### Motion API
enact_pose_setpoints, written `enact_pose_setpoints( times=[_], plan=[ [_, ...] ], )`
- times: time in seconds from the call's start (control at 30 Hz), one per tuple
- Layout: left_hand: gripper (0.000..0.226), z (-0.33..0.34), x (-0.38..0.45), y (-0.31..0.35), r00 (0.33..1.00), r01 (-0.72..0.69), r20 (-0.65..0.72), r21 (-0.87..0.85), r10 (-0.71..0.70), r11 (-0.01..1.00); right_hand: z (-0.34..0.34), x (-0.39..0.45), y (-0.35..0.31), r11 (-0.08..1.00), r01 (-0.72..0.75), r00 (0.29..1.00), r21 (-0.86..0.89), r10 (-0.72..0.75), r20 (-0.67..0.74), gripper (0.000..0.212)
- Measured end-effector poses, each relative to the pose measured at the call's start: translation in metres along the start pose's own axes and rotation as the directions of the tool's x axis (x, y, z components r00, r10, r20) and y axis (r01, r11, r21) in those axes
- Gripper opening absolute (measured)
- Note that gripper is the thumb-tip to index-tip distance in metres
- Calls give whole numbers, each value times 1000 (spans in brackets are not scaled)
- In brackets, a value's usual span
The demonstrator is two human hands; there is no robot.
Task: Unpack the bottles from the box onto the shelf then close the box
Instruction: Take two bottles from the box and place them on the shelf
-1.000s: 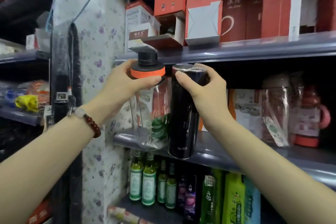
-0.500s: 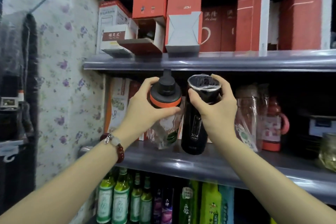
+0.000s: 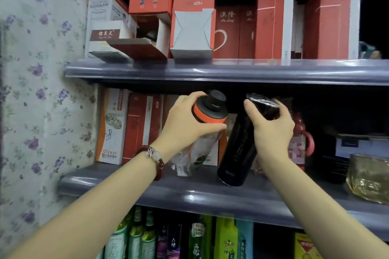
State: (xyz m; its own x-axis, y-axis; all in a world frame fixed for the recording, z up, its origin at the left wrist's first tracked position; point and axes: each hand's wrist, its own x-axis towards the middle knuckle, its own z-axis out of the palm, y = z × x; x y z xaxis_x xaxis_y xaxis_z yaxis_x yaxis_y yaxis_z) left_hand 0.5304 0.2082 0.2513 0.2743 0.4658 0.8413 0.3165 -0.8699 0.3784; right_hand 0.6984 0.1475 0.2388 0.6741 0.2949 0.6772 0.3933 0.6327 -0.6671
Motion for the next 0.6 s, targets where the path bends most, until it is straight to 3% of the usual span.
enact_pose_setpoints(
  times=[0.13, 0.3, 0.4, 0.53, 0.6],
  plan=[
    [75, -3, 26, -3, 993, 97, 68, -55, -94, 994, 0, 18, 6, 994, -88, 994, -59, 91, 54, 78],
    [51, 1, 38, -19, 954, 294, 59, -348, -293, 890, 11, 28, 11, 987, -96, 969, -127, 122, 216, 73],
    [63, 9, 39, -29, 926, 354, 42, -448, -376, 821, 19, 27, 17, 986, -105, 943, -127, 140, 301, 74],
    [83, 17, 43, -30, 926, 351, 65, -505, -371, 789, 21, 23, 30, 983, -114, 932, -142, 155, 327, 70],
    [68, 20, 46, -31, 937, 337, 105, -511, -332, 791, 18, 22, 37, 984, -126, 940, -127, 159, 302, 73]
  ],
)
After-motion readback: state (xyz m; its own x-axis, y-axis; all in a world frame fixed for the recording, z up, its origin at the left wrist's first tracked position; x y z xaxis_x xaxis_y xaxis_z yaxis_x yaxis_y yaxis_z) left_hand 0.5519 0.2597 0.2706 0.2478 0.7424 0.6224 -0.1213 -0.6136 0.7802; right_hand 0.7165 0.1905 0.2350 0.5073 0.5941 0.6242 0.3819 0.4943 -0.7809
